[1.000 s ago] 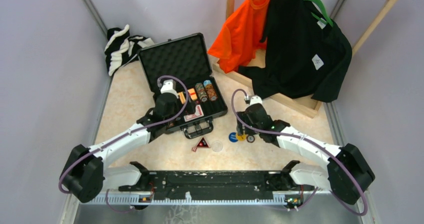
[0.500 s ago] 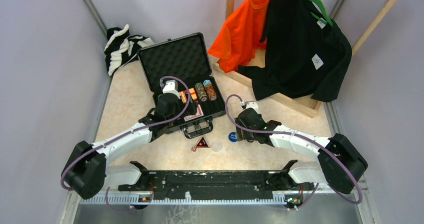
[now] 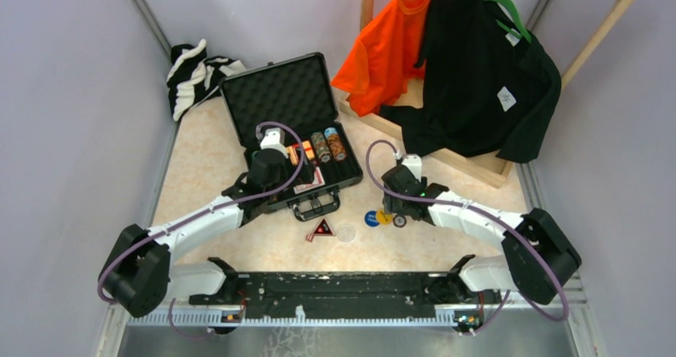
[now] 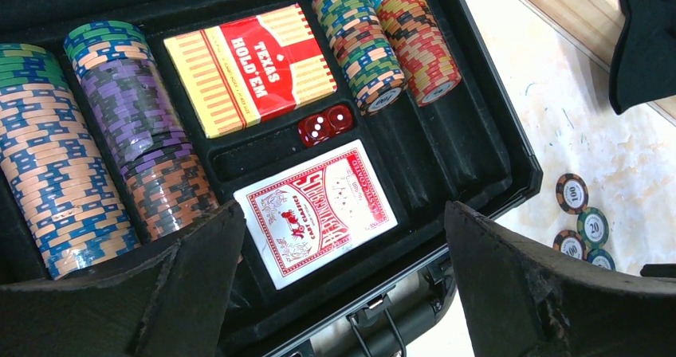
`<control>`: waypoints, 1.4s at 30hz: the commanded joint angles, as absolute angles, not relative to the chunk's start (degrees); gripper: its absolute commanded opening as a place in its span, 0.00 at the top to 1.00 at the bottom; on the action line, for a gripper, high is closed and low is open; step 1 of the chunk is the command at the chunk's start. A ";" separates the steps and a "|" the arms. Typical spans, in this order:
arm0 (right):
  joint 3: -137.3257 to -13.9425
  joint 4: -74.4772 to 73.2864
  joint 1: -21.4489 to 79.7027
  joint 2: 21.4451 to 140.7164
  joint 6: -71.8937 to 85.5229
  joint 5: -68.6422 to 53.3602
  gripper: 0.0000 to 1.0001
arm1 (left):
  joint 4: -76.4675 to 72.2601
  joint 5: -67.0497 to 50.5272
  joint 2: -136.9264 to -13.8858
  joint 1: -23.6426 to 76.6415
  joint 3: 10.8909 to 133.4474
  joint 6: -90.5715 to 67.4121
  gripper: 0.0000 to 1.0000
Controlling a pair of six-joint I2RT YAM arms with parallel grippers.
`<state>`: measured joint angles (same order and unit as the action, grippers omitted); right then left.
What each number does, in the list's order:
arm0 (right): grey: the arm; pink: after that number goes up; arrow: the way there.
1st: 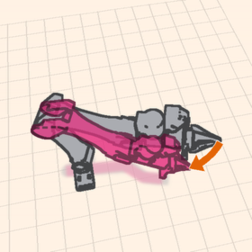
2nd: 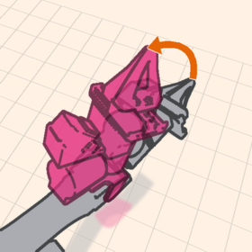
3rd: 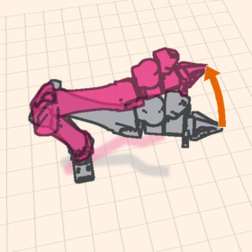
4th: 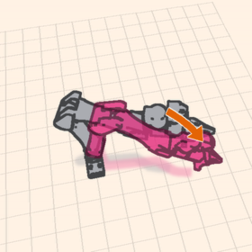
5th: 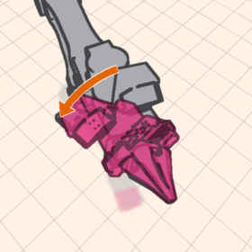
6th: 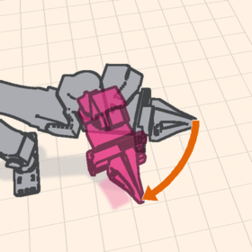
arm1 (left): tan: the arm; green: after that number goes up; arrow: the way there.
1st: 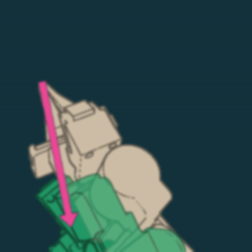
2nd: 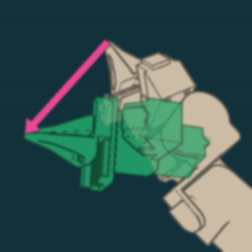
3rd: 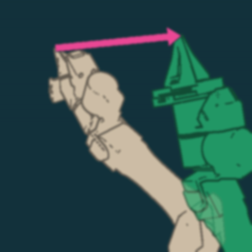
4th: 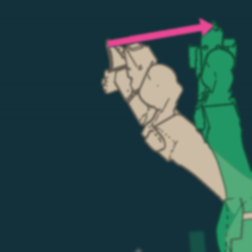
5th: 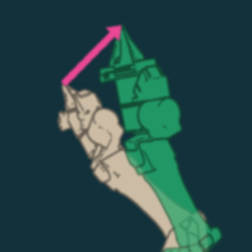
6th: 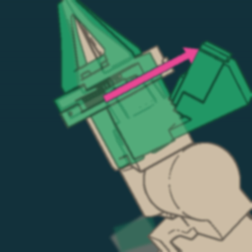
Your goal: Pack up texas hold em set
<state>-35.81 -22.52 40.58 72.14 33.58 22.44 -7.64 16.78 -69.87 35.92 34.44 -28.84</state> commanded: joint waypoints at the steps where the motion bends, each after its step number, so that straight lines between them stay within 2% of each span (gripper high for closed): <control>1: -37.05 -21.73 40.06 73.91 32.76 23.53 0.34 | -8.70 16.06 -69.71 36.21 34.10 -28.48 0.00; 8: -36.44 -20.06 40.04 76.54 32.48 24.01 0.35 | -8.44 16.56 -69.38 36.21 34.13 -28.42 0.00; 11: -37.24 -20.08 40.00 78.35 32.28 24.34 0.41 | -8.44 16.78 -69.83 36.21 34.10 -28.46 0.00; 20: -37.24 -19.38 39.99 80.42 32.48 24.04 0.48 | -8.47 17.07 -70.43 36.21 34.27 -28.52 0.00; 28: -36.05 -20.12 39.99 77.01 31.79 22.90 0.46 | -8.21 17.01 -70.50 36.21 34.33 -28.63 0.00; 34: -35.42 -19.89 40.01 77.14 31.69 22.69 0.59 | -8.09 16.96 -70.52 36.21 34.43 -28.68 0.00; 42: -35.79 -19.20 39.99 76.73 30.68 22.08 0.66 | -8.03 17.05 -70.57 36.21 34.45 -28.60 0.00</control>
<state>-35.99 -19.77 40.32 78.11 31.66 22.59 -7.55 16.58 -70.37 35.92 34.44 -28.84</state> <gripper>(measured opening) 0.404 0.998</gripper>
